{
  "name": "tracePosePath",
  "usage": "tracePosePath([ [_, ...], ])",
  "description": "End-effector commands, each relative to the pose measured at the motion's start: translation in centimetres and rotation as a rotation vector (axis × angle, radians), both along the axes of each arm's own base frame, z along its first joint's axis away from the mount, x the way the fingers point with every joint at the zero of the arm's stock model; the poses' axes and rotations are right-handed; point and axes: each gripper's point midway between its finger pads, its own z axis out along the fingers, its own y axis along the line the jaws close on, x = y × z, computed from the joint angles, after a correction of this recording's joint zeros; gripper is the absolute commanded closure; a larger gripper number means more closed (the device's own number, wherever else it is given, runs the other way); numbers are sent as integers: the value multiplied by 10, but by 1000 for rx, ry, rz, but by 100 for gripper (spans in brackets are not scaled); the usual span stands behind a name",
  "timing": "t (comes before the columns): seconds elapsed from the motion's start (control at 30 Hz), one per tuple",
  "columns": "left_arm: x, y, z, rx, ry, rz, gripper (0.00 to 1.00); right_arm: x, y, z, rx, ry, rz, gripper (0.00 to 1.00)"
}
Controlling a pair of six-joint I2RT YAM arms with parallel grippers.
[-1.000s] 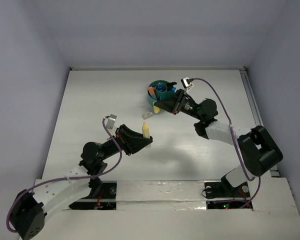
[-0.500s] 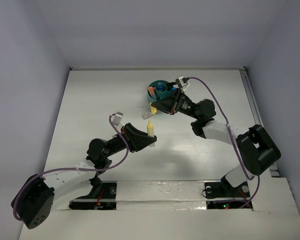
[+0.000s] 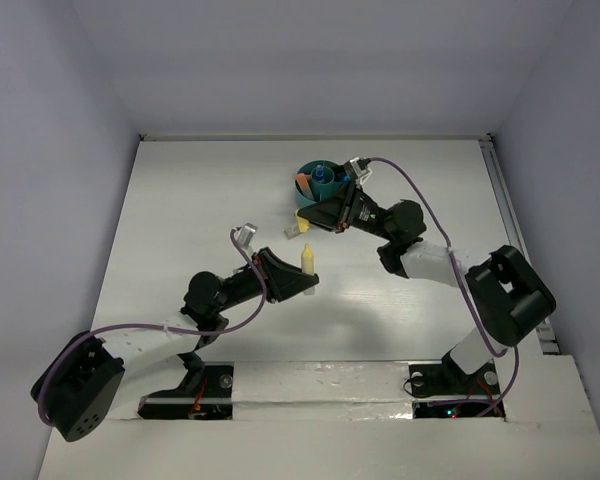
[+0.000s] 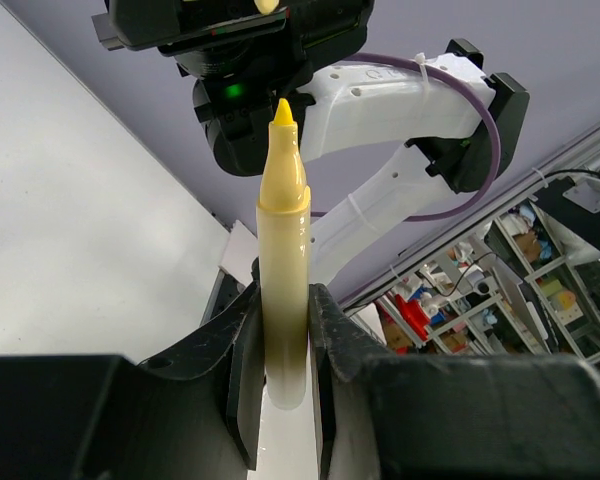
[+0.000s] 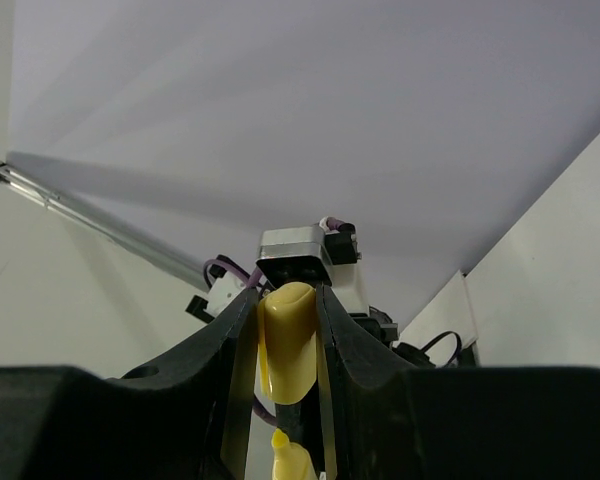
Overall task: Sort the stationery into containers
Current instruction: Close the pen cap on the pen.
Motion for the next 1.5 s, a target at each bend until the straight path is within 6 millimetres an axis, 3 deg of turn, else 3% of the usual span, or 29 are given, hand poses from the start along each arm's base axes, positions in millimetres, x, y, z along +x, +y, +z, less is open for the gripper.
tracePosePath([
  [0.0, -12, 7, 52, -144, -175, -21, 100, -42, -22, 67, 245, -338, 20, 100],
  [1.47, -1, 20, 65, -187, -185, 44, 100, -65, -21, 63, 248, -382, 46, 100],
])
